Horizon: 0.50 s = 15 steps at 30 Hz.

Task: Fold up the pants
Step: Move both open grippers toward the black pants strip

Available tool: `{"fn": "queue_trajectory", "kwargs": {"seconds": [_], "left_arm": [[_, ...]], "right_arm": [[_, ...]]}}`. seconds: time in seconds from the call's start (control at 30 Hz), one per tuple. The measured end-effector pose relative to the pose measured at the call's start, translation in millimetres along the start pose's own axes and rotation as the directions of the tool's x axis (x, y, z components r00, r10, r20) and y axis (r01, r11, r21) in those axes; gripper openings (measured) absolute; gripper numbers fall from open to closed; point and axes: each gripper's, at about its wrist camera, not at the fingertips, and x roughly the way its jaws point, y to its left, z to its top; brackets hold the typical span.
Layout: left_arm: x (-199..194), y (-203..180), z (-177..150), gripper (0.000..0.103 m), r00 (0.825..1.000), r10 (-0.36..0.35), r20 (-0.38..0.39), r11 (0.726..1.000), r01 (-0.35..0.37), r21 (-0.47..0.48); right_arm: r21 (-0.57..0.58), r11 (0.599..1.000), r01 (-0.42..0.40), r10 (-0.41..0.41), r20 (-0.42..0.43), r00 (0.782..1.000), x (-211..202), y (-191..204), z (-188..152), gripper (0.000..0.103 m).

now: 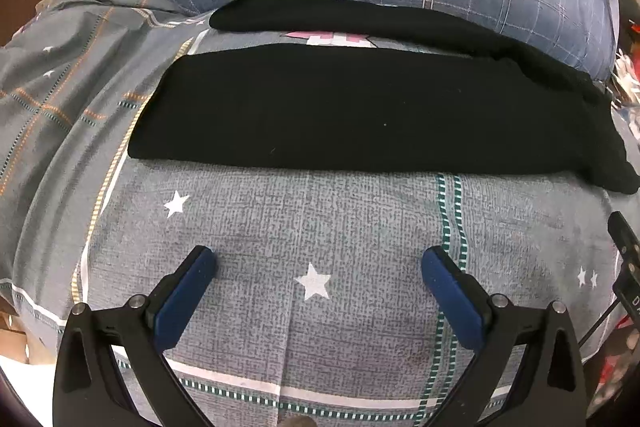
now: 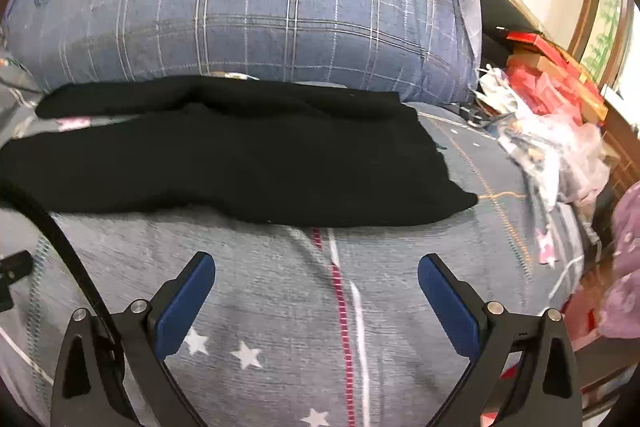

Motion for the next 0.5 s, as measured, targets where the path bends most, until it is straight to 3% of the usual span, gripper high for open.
{"fn": "queue_trajectory", "kwargs": {"seconds": [0.13, 0.5], "left_arm": [[-2.3, 1.1, 0.8, 0.103, 1.000, -0.007, 0.001, 1.000, 0.007, -0.007], [-7.3, -1.1, 5.7, 0.102, 0.999, -0.011, -0.040, 1.000, 0.012, 0.025]], "right_arm": [[-0.043, 0.998, 0.048, -0.048, -0.010, 0.999, -1.5, 2.8, 1.6, 0.103], [-0.054, 0.996, 0.066, -0.067, -0.020, 0.998, -7.8, -2.9, -1.4, 0.103]]}}
